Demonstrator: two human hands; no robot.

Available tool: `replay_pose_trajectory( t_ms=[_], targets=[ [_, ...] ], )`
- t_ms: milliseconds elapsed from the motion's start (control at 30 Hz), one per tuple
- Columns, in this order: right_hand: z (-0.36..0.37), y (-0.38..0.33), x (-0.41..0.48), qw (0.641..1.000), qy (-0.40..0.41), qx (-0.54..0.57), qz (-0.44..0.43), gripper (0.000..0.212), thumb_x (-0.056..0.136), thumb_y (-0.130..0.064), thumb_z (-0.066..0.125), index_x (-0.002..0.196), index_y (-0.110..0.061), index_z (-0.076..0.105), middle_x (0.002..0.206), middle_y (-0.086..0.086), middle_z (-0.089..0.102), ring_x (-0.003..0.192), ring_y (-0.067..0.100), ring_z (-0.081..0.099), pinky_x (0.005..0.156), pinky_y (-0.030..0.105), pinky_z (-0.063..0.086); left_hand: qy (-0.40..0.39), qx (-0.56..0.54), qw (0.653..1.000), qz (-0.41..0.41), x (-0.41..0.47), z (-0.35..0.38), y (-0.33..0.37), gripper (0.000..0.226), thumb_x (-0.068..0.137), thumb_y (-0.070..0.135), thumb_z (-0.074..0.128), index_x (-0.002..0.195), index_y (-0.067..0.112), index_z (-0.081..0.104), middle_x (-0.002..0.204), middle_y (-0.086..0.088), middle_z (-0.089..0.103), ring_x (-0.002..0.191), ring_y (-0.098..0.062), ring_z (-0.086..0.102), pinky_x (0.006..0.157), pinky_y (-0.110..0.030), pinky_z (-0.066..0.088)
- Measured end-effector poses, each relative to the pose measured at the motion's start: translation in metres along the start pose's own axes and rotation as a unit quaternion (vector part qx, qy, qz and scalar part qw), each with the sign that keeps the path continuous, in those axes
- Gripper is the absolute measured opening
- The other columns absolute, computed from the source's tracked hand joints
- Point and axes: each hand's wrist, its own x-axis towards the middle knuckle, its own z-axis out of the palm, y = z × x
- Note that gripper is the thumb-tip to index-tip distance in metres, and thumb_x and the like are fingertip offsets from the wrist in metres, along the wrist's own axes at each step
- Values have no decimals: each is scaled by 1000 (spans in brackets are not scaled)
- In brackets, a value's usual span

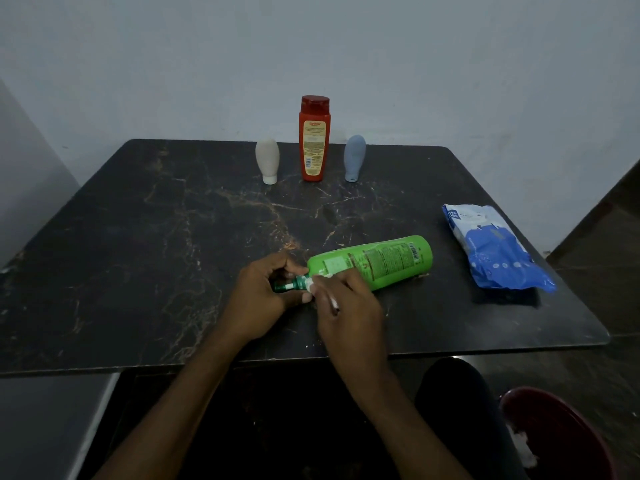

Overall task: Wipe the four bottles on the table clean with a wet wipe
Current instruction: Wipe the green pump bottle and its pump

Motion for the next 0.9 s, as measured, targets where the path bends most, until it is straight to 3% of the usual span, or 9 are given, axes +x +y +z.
replay_pose_trajectory(
  t_ms=[100, 167, 233, 333, 500, 700, 900],
  targets=[
    [-15, 13, 10, 998, 30, 4, 55, 12, 94, -17, 65, 102, -19, 74, 96, -4, 58, 77, 8, 59, 70, 24, 52, 0, 9, 1000, -4, 0, -2, 0, 34, 68, 5, 91, 93, 18, 73, 96, -1, 75, 91, -19, 70, 87, -39, 56],
    [-31, 27, 18, 993, 56, 2, 108, 13, 94, -18, 65, 103, -19, 74, 98, -3, 62, 80, 8, 61, 73, 14, 49, -2, 14, 1000, -7, 0, -2, 1, 34, 68, 5, 91, 94, 18, 73, 97, 0, 74, 91, -17, 70, 85, -34, 56],
    [-43, 36, 22, 992, 67, -36, 97, 15, 94, -17, 65, 106, -16, 73, 98, 0, 64, 79, 5, 59, 71, 6, 45, -3, 17, 1000, -9, -1, -2, 2, 35, 69, 5, 90, 96, 18, 72, 96, 3, 74, 90, -13, 69, 81, -24, 55],
    [-41, 32, 18, 997, 21, -53, 53, 16, 95, -17, 63, 109, -15, 71, 99, -3, 59, 79, 4, 57, 70, 20, 54, 7, 18, 1000, -6, -1, -1, 3, 37, 68, 7, 91, 97, 20, 71, 94, 7, 73, 88, -8, 68, 76, -14, 51],
    [-13, 6, 20, 993, -68, -66, -66, 13, 95, -18, 61, 98, -12, 72, 91, 0, 52, 78, 17, 53, 66, 34, 48, 5, 35, 999, 1, -3, 0, 4, 32, 70, 12, 91, 93, 18, 70, 92, 5, 73, 85, -7, 68, 75, -17, 52],
    [-7, -9, 69, 975, -153, -156, -40, 23, 97, -21, 51, 95, -13, 73, 100, 3, 52, 93, 18, 52, 78, 34, 47, 2, 41, 999, 20, -4, 0, 4, 34, 69, 8, 91, 93, 16, 69, 88, 8, 71, 83, -6, 66, 74, -12, 48],
    [-20, -3, 32, 987, -98, -103, -70, 12, 90, -15, 63, 84, -11, 72, 83, 1, 54, 77, 19, 52, 65, 37, 48, 5, 32, 999, 1, -2, 1, 3, 37, 69, 8, 91, 97, 17, 69, 91, 7, 73, 85, -6, 68, 77, -17, 53]
  ],
)
